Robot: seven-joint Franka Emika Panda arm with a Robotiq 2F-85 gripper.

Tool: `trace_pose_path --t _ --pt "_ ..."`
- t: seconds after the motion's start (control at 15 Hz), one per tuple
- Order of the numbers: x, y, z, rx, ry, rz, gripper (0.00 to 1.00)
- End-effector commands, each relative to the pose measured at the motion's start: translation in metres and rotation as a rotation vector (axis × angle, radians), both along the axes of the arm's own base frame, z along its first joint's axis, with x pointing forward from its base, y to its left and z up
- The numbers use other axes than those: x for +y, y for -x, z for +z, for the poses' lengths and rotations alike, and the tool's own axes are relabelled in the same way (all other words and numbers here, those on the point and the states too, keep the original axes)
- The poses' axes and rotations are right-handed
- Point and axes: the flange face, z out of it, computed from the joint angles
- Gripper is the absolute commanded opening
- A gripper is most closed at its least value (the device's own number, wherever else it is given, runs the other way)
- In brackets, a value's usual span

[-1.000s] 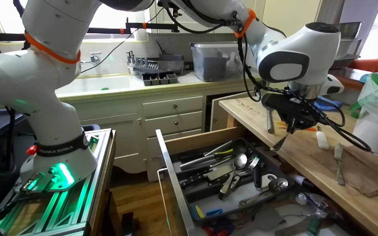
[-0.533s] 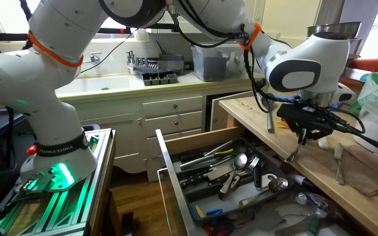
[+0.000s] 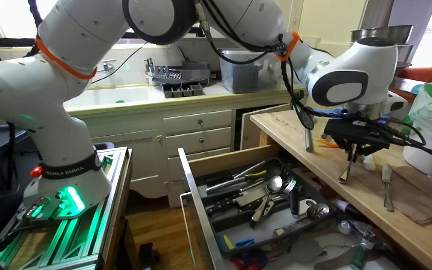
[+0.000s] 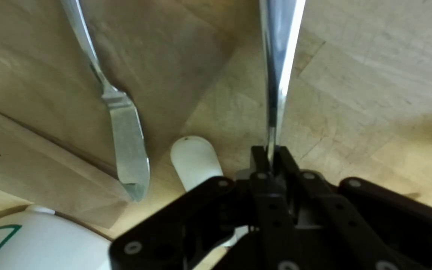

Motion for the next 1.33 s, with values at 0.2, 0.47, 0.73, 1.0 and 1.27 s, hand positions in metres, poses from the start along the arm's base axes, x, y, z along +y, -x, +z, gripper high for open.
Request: trace_pose_path --t 0.2,0.47,0.73,1.0,1.27 --pt "0.016 -0.016 -0.022 -0.067 -0.013 0.102 0.02" --pt "0.017 -0.014 -0.024 -0.059 -0.011 0.130 0.02" --pt "0.014 -0.006 -0.011 -0.021 -0.001 0.086 0.48" --pt "0.008 0.018 0.020 0.016 -0.012 -0.020 0.79" --pt "0.016 0.058 0.038 0.084 -0.014 -0.203 1.00"
